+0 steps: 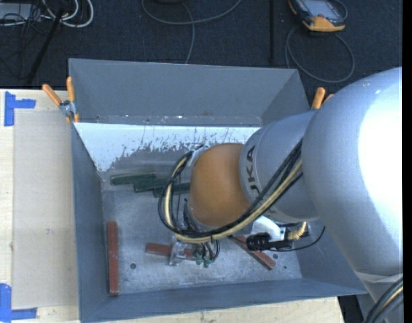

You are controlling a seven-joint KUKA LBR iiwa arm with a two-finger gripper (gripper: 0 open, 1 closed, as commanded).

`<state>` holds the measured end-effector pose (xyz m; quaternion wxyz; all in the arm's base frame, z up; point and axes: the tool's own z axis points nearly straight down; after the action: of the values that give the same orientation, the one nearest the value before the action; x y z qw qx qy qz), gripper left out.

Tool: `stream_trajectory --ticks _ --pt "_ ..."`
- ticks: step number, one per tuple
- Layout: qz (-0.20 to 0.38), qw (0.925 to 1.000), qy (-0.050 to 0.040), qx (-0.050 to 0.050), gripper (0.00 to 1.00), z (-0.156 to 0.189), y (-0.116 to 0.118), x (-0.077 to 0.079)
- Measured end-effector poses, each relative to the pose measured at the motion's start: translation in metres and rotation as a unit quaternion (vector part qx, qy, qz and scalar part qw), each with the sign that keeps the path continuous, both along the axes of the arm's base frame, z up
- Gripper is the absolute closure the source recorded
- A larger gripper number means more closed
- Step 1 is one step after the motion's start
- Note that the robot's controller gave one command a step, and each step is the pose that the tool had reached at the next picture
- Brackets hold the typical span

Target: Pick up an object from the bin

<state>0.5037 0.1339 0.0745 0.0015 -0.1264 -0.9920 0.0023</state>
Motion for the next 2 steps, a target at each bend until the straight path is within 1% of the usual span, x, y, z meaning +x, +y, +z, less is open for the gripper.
stream_trajectory --ticks 2 --pt "-0.001 1.0000 0.0016 0.000 1.00 0.0048 -0.0004 -0.0015"
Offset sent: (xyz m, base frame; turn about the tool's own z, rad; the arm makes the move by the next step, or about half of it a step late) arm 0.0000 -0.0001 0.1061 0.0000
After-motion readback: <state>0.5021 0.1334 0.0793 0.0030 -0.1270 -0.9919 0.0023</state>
